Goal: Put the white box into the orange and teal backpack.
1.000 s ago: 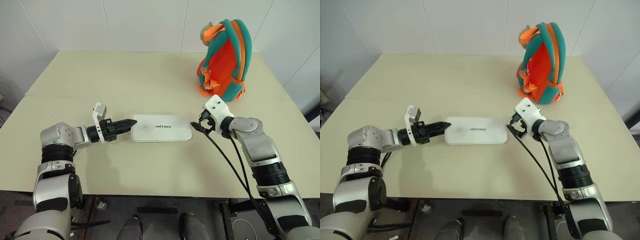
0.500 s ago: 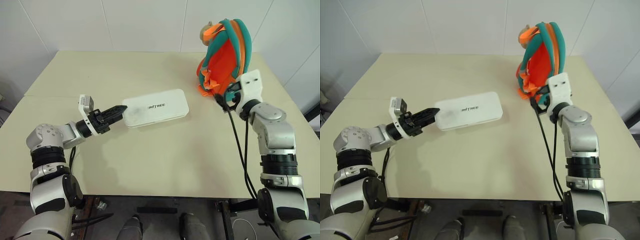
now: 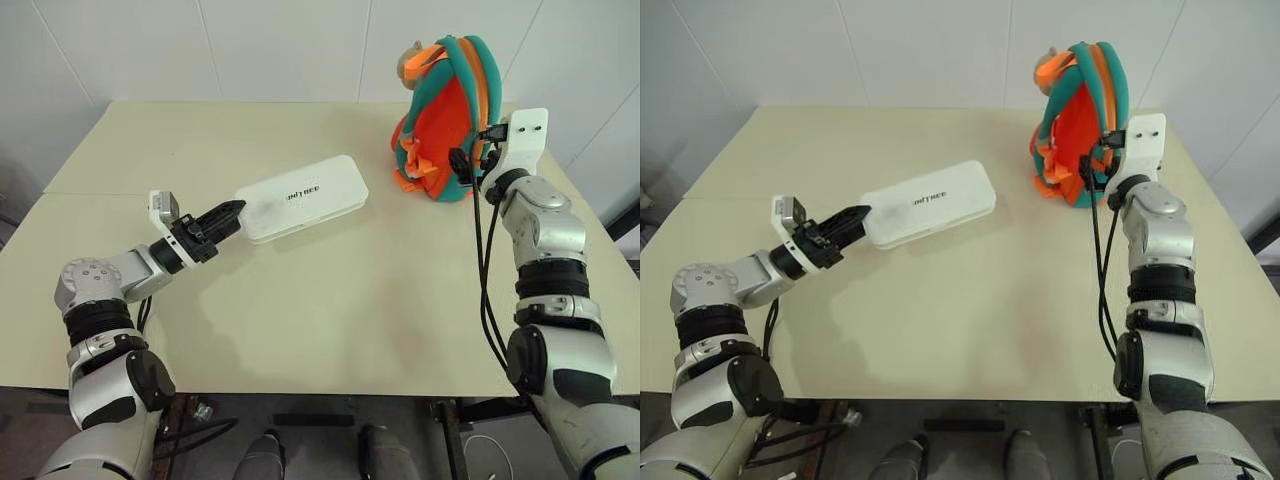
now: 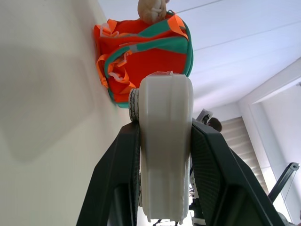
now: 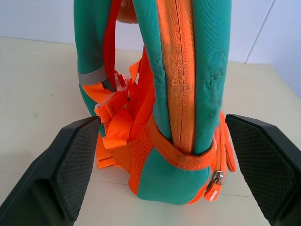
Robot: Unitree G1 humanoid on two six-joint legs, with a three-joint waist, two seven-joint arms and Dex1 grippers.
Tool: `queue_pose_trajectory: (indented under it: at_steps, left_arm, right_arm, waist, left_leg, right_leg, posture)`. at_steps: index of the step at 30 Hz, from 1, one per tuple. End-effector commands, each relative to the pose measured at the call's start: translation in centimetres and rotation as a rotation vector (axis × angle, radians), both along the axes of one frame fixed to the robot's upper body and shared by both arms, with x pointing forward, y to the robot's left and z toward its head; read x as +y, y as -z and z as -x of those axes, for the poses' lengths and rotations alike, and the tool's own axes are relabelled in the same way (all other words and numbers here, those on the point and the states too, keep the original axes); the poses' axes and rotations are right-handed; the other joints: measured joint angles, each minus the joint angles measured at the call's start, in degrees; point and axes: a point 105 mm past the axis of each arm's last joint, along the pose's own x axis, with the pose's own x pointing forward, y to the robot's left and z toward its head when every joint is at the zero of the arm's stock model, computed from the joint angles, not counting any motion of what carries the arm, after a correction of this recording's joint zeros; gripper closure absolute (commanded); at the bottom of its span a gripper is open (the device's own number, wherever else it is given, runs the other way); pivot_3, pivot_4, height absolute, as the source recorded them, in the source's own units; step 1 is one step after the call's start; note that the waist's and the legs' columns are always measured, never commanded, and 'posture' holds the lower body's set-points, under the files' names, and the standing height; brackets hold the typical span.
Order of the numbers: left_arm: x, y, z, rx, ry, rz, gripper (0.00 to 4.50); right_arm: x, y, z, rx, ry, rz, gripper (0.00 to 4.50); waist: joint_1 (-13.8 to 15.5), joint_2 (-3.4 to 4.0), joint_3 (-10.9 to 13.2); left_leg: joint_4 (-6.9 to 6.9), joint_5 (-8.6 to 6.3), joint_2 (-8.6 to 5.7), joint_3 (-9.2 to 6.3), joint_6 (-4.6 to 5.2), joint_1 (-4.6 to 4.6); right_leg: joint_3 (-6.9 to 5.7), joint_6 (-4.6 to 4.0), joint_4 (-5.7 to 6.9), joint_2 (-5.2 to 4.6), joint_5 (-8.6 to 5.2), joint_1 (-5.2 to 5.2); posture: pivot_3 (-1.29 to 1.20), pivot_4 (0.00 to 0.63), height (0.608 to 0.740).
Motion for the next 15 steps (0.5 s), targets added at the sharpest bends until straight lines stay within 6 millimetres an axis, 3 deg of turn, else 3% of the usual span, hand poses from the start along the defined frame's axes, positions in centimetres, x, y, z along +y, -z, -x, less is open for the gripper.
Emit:
queue_pose_trajectory:
  at_steps: [1, 11, 15]
  left_arm:
    - [-0.1, -1.7, 0.3, -0.072, 0.007, 0.037, 3.27]
    - [-1.0, -1.7, 0.6, -0.071, 0.040, 0.039, 3.27]
    - [-1.1, -1.6, 0.8, -0.068, 0.050, 0.030, 3.27]
  right_arm:
    - [-0.5, -2.7, -0.4, -0.089, -0.012, -0.036, 0.00]
    - [-0.9, -2.5, -1.6, -0.057, 0.048, -0.080, 0.00]
    - [-1.1, -2.4, -1.7, -0.053, 0.073, -0.133, 0.99]
  waist:
    - [-0.20, 0.00, 0.00]
    - [-1.09, 0.00, 0.00]
    - [-1.03, 0.00, 0.00]
  left_leg:
    - [-0.01, 0.01, 0.00, 0.01, -0.01, 0.00]
    - [-0.12, 0.02, 0.00, 0.04, -0.03, -0.01]
    - [-0.13, 0.02, 0.00, 0.05, -0.03, -0.01]
  right_leg:
    - [0.00, 0.00, 0.00, 0.00, 0.00, 0.01]
    - [0.02, 0.02, 0.04, 0.00, 0.00, 0.00]
    - [0.04, 0.02, 0.02, 0.00, 0.00, 0.00]
  posture:
    - [0.00, 0.150, 0.740]
    - [0.00, 0.150, 0.740]
    - [0.00, 0.150, 0.740]
